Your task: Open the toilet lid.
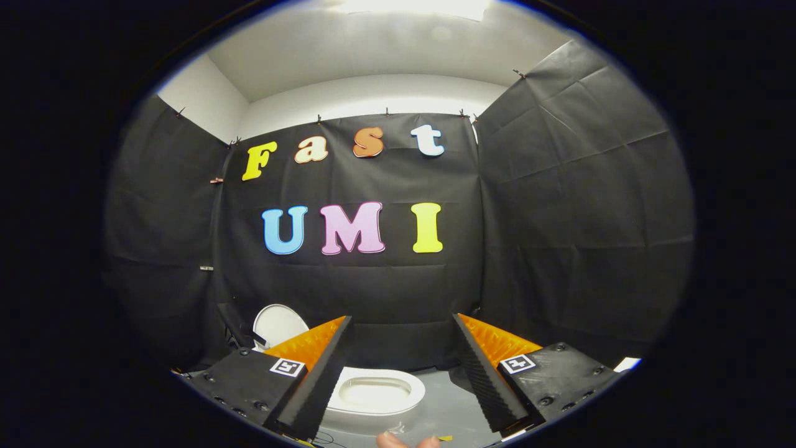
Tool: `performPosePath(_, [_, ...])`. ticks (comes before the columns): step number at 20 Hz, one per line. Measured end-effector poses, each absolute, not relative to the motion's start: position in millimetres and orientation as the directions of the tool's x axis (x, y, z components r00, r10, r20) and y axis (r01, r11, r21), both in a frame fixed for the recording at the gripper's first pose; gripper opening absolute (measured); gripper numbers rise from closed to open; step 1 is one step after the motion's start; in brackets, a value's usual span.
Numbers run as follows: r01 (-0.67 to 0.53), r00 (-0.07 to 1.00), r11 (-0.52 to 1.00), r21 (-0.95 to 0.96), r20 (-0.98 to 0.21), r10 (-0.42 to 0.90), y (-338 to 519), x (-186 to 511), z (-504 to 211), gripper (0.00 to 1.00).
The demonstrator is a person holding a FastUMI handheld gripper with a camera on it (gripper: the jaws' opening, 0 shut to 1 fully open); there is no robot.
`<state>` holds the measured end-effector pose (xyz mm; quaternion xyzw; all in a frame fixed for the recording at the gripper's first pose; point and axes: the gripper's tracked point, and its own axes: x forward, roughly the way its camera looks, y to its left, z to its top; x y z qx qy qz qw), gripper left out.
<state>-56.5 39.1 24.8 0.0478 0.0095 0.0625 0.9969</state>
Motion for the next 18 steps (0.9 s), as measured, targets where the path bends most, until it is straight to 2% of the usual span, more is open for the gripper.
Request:
performPosePath(8, [-0.166,0.985,0.981,0.098,-0.041,0.17,55.5,-60.0,15.4,0.98])
performPosePath(18, [-0.149,0.987,0.983,0.108,-0.038,0.154,48.2,-58.0,19.1,0.98])
